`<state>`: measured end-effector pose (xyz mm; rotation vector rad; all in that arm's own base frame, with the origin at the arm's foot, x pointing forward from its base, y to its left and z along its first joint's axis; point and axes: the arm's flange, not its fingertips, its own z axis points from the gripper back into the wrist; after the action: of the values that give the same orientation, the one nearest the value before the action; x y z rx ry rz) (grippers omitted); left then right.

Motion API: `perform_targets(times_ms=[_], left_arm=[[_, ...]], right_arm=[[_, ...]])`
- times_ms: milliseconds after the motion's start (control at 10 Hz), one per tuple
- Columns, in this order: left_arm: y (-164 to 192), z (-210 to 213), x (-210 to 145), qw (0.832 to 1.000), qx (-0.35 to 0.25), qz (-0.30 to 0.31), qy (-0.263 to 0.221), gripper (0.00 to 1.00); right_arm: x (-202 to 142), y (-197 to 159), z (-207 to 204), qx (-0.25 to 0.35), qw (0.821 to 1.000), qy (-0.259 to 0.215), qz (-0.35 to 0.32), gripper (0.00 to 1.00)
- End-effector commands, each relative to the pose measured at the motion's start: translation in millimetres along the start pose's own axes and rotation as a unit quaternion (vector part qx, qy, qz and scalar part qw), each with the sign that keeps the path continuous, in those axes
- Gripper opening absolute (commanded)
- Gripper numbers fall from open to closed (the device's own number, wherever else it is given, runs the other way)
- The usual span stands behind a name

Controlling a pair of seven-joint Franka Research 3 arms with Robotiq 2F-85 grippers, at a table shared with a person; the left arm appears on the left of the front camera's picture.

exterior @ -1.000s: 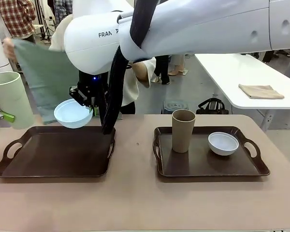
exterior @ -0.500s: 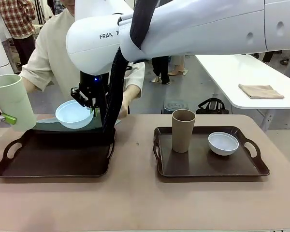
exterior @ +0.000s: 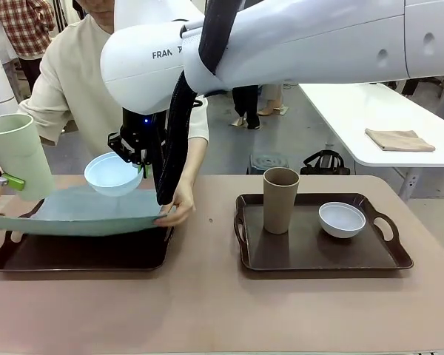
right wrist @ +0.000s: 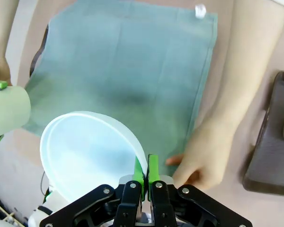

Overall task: Set up a tray with a mat and arrange the tableware.
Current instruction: Place the Picnic Bowl and Reusable plastic cup back onto the Handle tray in front of the human's position.

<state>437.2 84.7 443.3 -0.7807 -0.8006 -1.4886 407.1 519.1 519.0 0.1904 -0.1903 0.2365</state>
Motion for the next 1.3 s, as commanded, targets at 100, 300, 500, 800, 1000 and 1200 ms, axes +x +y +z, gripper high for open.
perform_targets(times_ms=[100,300,500,800,1000,1200], left_arm=[[0.3,0.5,0.7,1.0,0.001,-0.009,0.0,0.0],[0.3,0.5,0.7,1.0,0.001,-0.009,0.0,0.0],[0.3,0.5,0.7,1.0,0.001,-0.009,0.0,0.0],[0.3,0.5,0.7,1.0,0.001,-0.009,0.0,0.0],[0.3,0.5,0.7,1.0,0.001,-0.009,0.0,0.0],[0.3,0.5,0.7,1.0,0.001,-0.009,0.0,0.0]], right_arm=[[0.5,1.2,-0.4,-0.006,1.0,-0.005,0.002,0.0],[0.5,1.2,-0.4,-0.006,1.0,-0.005,0.002,0.0],[0.5,1.2,-0.4,-0.006,1.0,-0.005,0.002,0.0],[0.5,1.2,-0.4,-0.006,1.0,-0.005,0.002,0.0],[0.5,1.2,-0.4,-0.006,1.0,-0.005,0.002,0.0],[0.5,1.2,-0.4,-0.006,1.0,-0.005,0.002,0.0]])
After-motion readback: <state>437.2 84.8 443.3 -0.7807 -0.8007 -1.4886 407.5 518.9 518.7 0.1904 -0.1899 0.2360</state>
